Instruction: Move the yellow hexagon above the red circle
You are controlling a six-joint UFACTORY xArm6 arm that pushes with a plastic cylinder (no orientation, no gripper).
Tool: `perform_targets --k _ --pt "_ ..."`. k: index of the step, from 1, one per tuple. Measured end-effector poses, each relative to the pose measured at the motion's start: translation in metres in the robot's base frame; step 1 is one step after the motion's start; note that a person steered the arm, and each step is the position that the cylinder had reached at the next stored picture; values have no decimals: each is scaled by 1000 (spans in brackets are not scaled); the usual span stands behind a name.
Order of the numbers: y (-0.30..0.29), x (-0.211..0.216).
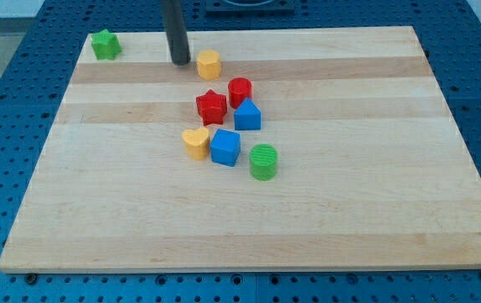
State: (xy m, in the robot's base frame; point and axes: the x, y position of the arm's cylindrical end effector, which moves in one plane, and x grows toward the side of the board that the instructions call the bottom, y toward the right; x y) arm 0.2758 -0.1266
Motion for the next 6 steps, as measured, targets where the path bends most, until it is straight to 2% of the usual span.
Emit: perform_targets --k 1,2,3,4,5,6 --pt "18 12" --pt "61 1" --pt "61 -1" --pt "54 19" --pt "71 38" --pt "106 39"
